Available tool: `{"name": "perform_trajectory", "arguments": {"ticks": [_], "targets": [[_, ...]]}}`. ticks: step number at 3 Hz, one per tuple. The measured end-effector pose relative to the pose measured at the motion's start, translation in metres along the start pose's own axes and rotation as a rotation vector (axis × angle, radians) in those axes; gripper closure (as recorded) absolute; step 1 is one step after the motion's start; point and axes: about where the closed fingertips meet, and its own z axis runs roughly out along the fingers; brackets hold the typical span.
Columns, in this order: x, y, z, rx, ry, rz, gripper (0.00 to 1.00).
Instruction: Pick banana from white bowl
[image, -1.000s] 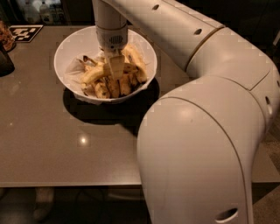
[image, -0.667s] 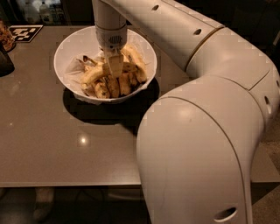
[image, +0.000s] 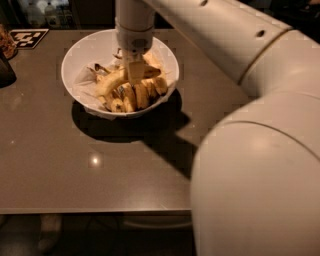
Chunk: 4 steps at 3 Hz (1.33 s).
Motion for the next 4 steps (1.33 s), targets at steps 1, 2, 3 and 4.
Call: {"name": "perform_trajectory", "arguments": {"ticks": [1,2,3,4], "targets": [[0.006,0.027,-0.042,0.100,-0.096,0.019,1.00],[0.011,0.052,-0.073,0.163,-0.184,0.031,1.00],[0.012,0.080,-0.102,0.190,-0.243,0.048,1.00],[0.007,0.104,-0.117,0.182,-0.267,0.061,1.00]]}}
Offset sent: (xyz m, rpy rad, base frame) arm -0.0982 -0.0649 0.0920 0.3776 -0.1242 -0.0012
